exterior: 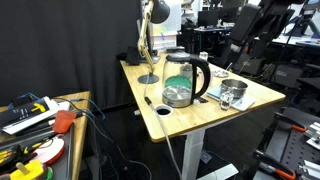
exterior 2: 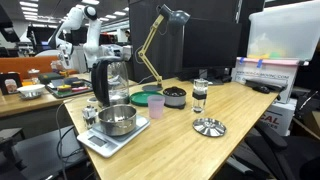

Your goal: Transfer the silver pot from the scale to the green plate

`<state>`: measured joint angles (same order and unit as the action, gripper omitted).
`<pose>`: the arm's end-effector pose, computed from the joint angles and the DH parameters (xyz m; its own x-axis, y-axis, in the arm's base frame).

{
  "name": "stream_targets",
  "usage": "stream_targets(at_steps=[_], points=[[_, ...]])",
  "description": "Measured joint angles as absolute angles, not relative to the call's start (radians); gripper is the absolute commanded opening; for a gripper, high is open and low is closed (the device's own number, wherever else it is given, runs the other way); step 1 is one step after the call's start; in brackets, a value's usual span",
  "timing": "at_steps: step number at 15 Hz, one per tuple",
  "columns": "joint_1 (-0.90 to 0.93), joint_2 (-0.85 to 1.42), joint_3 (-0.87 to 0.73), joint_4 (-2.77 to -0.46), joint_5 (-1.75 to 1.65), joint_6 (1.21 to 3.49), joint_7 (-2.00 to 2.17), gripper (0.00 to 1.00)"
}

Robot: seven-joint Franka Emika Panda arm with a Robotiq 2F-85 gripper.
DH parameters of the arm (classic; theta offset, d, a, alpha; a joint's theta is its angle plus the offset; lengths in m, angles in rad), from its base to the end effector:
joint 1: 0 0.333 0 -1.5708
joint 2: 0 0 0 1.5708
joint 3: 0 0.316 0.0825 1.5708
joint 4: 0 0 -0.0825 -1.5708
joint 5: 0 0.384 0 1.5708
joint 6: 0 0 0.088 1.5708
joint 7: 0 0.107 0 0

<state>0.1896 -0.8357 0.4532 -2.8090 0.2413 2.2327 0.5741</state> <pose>0.2653 0.1923 0.4266 0.9547 -0.1595 0.2511 -0.1574 -0.9871 -0.0285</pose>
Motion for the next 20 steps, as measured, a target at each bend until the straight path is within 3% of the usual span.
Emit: stream_targets(at_steps=[6, 16, 20], points=[[0.159, -0.833, 0.416, -2.81, 0.231, 2.232, 0.596, 1.0], [-0.199, -0.83, 0.324, -2.811, -0.014, 2.226, 0.789, 1.0], [-0.242, -0.822, 0.328, -2.812, -0.045, 2.184, 0.914, 1.0]])
